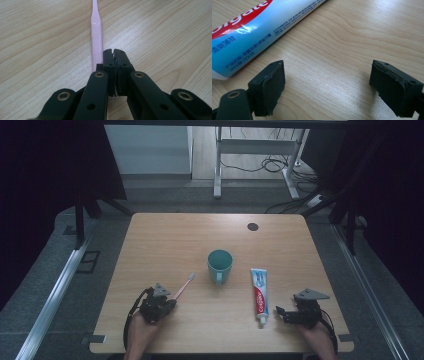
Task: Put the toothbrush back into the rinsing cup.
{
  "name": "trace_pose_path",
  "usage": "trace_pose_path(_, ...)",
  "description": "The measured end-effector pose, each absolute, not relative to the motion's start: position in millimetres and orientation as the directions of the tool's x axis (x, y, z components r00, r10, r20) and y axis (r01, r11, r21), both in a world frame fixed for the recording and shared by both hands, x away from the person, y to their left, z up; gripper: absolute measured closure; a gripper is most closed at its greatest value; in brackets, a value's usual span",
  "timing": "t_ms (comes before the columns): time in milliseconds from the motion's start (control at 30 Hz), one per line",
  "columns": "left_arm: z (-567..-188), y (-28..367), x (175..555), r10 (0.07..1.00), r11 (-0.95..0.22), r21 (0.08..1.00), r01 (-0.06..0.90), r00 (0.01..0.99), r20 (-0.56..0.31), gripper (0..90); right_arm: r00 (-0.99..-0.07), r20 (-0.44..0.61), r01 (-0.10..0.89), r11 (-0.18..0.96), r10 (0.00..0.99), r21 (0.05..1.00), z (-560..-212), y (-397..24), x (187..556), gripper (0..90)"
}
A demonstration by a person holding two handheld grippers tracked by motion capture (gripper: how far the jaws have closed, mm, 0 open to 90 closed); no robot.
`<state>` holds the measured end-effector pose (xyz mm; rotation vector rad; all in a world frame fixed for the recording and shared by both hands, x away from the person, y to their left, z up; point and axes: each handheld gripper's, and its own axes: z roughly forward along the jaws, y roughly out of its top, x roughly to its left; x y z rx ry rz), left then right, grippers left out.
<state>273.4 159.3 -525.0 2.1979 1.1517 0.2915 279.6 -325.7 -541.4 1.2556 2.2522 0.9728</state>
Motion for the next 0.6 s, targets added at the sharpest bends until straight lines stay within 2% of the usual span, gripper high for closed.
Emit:
trace_pose_path(367,-520.8,161.7,271.5,0.805,-0.411,0.646,0.643,0.588,-0.073,78.4,-0.527,0.002,0.584,0.361,0.850,0.727,-541.4,-325.7,279.7,12.7)
trace_pose_path(600,-519.2,161.8,274.2,0.805,-0.424,0.628,0.652,0.589,-0.068,73.2,-0.527,0.002,0.584,0.361,0.850,0.727,-541.4,-325.7,279.7,12.7)
